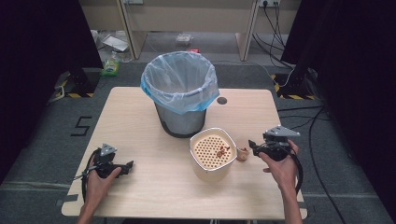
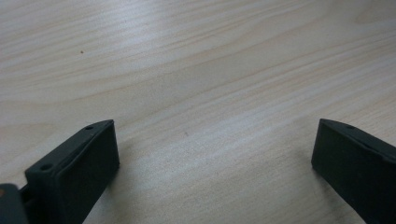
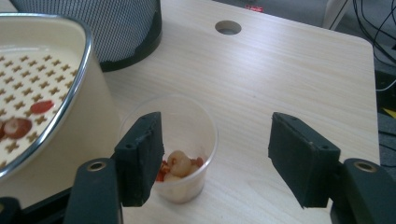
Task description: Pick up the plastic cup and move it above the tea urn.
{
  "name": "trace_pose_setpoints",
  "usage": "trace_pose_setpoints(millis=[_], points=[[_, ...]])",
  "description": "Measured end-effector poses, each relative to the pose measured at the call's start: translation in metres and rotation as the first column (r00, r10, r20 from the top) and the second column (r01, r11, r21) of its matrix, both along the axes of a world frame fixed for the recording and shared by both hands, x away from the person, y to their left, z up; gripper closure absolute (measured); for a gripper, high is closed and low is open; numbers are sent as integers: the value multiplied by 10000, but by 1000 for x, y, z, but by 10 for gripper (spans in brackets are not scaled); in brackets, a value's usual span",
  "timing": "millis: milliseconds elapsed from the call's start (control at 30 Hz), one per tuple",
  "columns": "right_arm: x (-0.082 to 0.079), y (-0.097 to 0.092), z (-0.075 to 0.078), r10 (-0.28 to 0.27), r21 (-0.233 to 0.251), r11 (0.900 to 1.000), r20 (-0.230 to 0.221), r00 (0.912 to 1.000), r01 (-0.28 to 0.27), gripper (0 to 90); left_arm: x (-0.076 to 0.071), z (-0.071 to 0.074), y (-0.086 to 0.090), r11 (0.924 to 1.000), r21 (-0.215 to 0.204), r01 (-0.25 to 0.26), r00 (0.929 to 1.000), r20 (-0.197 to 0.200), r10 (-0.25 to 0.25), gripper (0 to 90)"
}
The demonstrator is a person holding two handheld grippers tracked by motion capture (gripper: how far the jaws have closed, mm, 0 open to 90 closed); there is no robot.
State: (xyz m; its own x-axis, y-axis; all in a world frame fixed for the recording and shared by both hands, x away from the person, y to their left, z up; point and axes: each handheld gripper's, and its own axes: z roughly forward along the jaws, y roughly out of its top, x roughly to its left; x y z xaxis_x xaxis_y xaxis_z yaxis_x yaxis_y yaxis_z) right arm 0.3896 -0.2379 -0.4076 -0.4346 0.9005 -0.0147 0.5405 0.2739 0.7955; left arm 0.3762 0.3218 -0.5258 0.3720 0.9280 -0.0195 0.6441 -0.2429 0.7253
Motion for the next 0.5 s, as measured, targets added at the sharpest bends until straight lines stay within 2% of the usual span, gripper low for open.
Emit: trace_pose_setpoints(millis=[233,500], points=[[16,8,-9,323,-359,9988,-268,9991,-333,473,0,0,0,10000,1,-2,10000,2,2,0],[18,7,-16,329,-308,9989,-457,9984,-344,542,0,0,0,10000,2,-1,10000,2,1,0]])
